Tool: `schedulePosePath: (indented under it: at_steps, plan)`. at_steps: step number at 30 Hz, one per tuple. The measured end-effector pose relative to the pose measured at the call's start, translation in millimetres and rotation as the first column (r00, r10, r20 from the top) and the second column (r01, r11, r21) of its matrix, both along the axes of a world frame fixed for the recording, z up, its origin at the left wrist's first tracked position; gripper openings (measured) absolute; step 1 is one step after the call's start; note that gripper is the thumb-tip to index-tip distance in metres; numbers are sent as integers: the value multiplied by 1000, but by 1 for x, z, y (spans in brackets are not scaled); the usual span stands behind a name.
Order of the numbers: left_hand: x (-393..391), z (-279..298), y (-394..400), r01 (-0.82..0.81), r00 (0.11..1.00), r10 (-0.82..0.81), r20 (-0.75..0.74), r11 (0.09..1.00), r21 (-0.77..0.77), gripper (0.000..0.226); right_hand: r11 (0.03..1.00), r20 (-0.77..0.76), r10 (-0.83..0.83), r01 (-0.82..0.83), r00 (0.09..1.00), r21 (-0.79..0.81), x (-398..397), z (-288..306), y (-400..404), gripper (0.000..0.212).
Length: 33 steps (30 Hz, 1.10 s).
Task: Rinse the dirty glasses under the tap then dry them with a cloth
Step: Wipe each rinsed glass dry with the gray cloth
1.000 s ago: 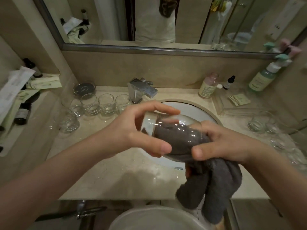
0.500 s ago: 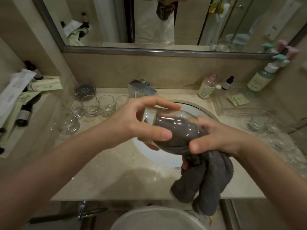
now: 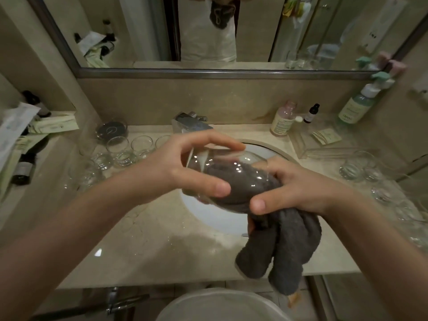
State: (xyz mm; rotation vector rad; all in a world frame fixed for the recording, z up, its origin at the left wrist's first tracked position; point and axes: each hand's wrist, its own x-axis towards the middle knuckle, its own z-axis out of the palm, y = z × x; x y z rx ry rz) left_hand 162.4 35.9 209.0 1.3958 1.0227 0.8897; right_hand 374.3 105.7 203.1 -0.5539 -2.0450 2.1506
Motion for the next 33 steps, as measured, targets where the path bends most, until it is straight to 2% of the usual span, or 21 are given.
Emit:
schedulePosePath:
  at_steps: [2,4,5,7,9,11,12,15,17,18,20,22,24,25,26,27,29,31,33]
  plan:
    - [2,-11,-1,-21,991,54,125,969,-247,53,981,52,6,-16,999,196,-2,2,-4,17]
    - [1,-18,-3,-7,987,56,150,950,-311,60,957,84,28,-51,996,285,-3,-1,-5,13]
    - [0,-18,-4,-2,992,38,123,959,-282,67,962,73,24,-43,997,270,-3,-3,-4,11]
    - [-5,-14,-6,8,999,-12,-47,995,-96,79,991,23,-1,-2,1000,133,-2,-9,-4,6]
    - [-6,-7,-8,43,965,-4,-263,989,144,75,997,-15,-28,26,1000,-79,-1,-12,-3,12]
    - [-5,-5,-9,23,952,45,-302,976,215,65,993,-47,10,-16,999,-118,-1,-13,-3,19]
    - [-5,-5,-10,-7,967,49,-249,986,167,63,996,-51,43,-47,998,-80,-2,-11,-4,23]
    - [3,-8,-11,-80,994,93,64,980,-181,60,989,17,48,-50,999,138,-4,-7,-7,21]
    - [9,-9,-12,-111,980,155,127,948,-299,54,964,60,6,-21,998,266,-2,-9,-7,25]
    - [11,-8,-12,-118,979,163,124,943,-310,51,965,52,-4,-10,999,262,-1,-11,-7,22]
    - [8,-7,-11,-88,994,99,42,975,-206,60,990,-4,-22,23,1000,139,2,-15,-6,10]
    - [5,-2,-11,-33,986,36,-162,999,19,67,997,-64,-27,22,998,-67,5,-19,-4,16]
    - [5,1,-12,-18,952,73,-297,982,187,64,986,-118,-15,-5,993,-169,6,-20,-4,26]
    - [5,1,-12,-28,953,97,-287,971,236,60,985,-129,-4,-18,992,-169,5,-18,-5,27]
    - [5,1,-12,-49,971,101,-216,971,233,58,988,-131,5,-25,991,-152,5,-15,-6,26]
    - [6,1,-12,-79,991,94,-93,984,159,56,993,-119,7,-21,993,-116,5,-11,-7,24]
    - [12,-1,-10,-123,981,140,133,984,-127,53,999,-96,-9,12,995,33,6,-5,-10,19]
    - [15,-7,-11,-122,968,173,180,957,-263,51,983,-59,-21,32,998,183,5,-5,-9,20]
    - [14,-7,-11,-107,978,147,148,962,-253,54,982,-49,-28,37,998,186,6,-10,-8,18]
